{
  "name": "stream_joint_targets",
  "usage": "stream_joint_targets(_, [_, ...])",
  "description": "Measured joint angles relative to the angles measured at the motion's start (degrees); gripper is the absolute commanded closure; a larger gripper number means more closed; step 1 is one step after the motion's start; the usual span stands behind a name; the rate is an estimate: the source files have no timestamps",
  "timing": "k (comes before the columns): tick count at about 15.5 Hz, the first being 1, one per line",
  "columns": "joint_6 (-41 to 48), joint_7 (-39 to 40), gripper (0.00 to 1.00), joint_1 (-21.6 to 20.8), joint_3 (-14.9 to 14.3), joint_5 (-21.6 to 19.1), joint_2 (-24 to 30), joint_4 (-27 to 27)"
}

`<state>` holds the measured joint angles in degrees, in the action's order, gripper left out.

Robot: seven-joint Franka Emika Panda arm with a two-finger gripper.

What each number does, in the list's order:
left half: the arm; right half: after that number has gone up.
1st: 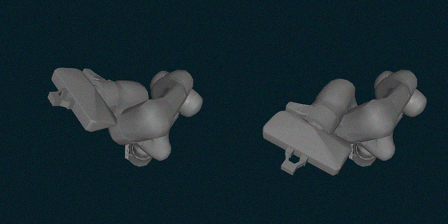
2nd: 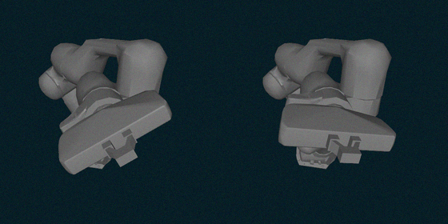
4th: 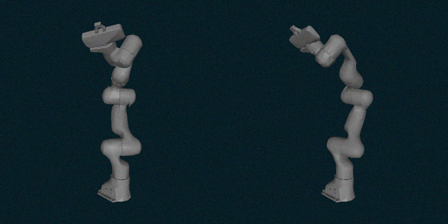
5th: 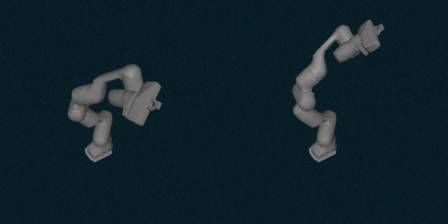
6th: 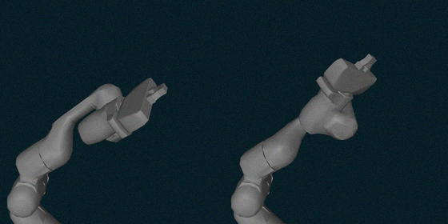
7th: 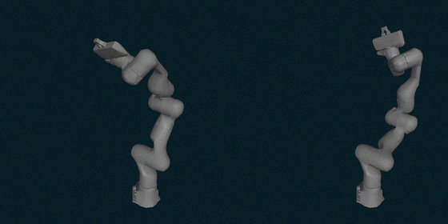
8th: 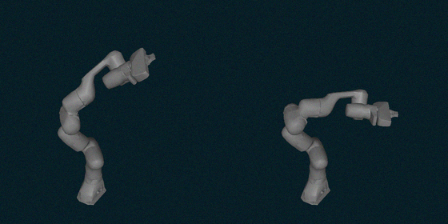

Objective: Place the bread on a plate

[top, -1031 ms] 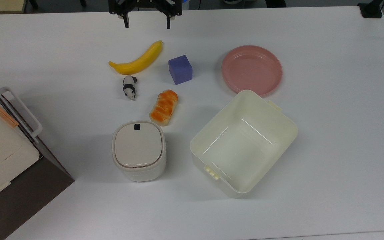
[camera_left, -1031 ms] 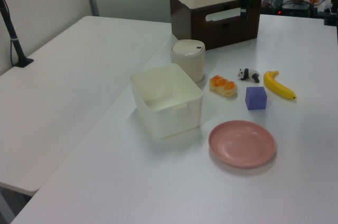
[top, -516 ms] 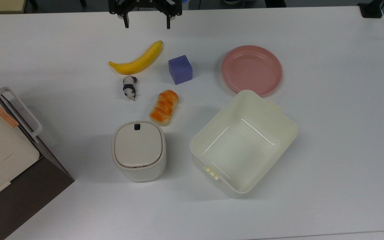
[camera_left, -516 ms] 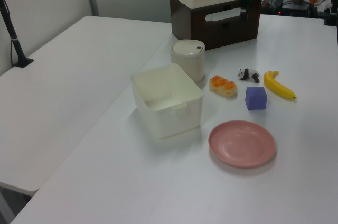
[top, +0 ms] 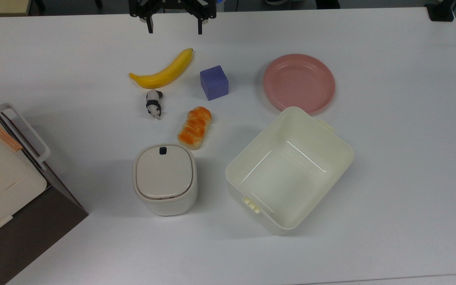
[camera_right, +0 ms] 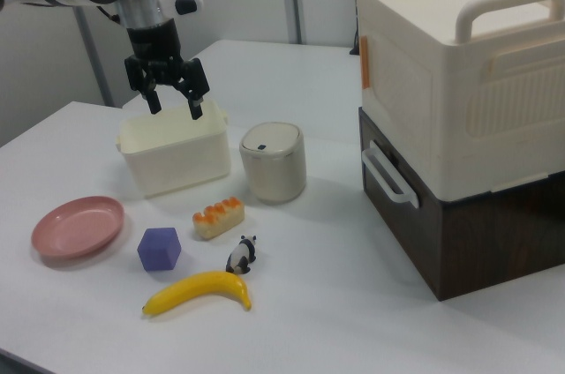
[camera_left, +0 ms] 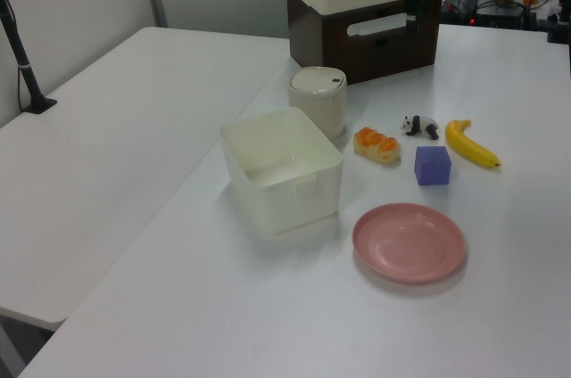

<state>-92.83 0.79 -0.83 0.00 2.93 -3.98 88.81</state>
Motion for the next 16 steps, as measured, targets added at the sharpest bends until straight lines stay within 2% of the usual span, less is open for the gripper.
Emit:
stream_joint_targets(11, [-0.17, -6.95, 0.0, 0.19, 0.0, -0.03, -1.81, 0.06])
stream_joint_targets(16, [-6.67, -6.96, 0.0, 1.0, -0.01, -0.07, -4.09, 2.91])
